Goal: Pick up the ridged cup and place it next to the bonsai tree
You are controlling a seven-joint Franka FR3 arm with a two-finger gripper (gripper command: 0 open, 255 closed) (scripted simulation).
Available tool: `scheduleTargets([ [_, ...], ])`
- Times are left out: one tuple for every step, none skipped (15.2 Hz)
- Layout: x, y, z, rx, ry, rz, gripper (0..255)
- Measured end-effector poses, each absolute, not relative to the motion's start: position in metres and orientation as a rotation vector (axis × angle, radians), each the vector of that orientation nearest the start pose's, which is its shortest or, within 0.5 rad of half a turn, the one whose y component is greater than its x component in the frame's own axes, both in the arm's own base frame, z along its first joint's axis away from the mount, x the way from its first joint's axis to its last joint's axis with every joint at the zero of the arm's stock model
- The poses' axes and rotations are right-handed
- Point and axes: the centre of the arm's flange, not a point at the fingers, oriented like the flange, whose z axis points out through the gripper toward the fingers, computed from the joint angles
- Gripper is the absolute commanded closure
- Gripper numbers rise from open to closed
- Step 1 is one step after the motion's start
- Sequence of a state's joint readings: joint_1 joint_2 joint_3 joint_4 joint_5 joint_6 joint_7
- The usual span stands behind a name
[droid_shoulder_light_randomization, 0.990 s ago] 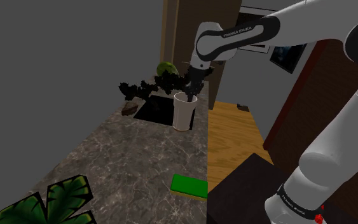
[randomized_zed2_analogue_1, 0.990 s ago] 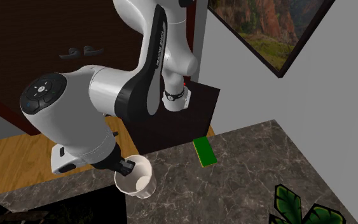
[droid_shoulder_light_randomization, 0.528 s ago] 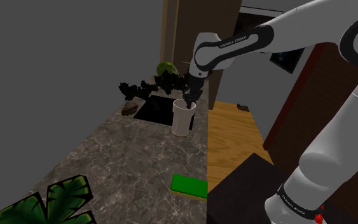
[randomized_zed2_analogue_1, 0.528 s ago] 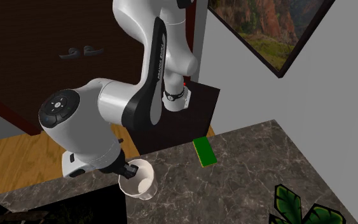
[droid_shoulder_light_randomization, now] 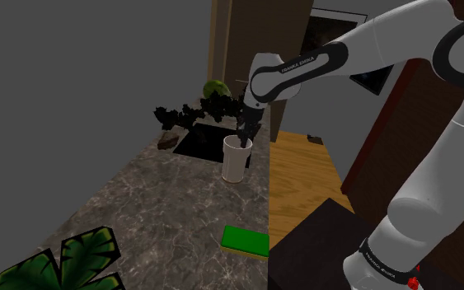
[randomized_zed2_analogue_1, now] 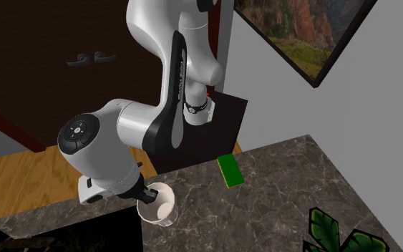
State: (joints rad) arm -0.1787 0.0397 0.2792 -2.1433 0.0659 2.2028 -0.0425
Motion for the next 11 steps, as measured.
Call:
scheduleTargets([
  [0.5438,0.0564,0.3878,-3.072,-0.16,-0.03,255],
  [0.5438,0.0564,0.3877,-3.072,-0.16,-0.03,255],
  [0.5438,0.0564,0.3877,-3.072,-0.16,-0.03,255],
  [0.5438,0.0564,0.3876,-3.072,-0.16,-0.03,0],
  [0.5438,0.0565,0.3878,-3.072,-0.16,-0.031,0],
  [0.5439,0.0565,0.3879,-3.072,-0.16,-0.031,0],
  [0.5439,0.0565,0.3879,-3.072,-0.16,-0.031,0],
  [0.5439,0.0565,0.3879,-3.072,-0.16,-0.031,0],
  [0.5439,0.0565,0.388,-3.072,-0.16,-0.032,0],
  [0.5439,0.0564,0.388,-3.072,-0.16,-0.032,0],
  [0.5444,0.0556,0.3944,-3.072,-0.16,-0.032,0],
])
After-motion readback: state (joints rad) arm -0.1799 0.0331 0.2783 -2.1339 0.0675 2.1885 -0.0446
